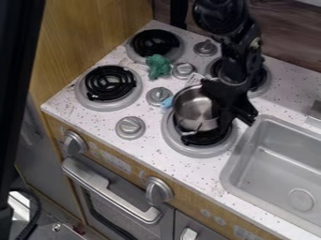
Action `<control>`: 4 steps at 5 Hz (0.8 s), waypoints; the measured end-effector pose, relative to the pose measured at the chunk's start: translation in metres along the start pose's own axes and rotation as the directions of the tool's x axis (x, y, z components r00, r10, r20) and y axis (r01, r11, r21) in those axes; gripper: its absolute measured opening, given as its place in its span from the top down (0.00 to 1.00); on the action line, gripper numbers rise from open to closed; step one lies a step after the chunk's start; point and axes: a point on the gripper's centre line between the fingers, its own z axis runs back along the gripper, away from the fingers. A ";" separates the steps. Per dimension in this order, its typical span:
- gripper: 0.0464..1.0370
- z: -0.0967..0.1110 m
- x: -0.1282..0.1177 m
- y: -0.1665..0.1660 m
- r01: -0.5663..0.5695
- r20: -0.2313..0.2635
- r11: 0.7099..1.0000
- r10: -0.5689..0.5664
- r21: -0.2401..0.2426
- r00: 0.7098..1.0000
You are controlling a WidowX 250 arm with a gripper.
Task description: Move the silver pot in the upper right side of the burner
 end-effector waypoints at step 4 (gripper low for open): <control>0.98 -0.008 0.069 0.003 0.288 0.133 0.955 -0.295 0.071 0.946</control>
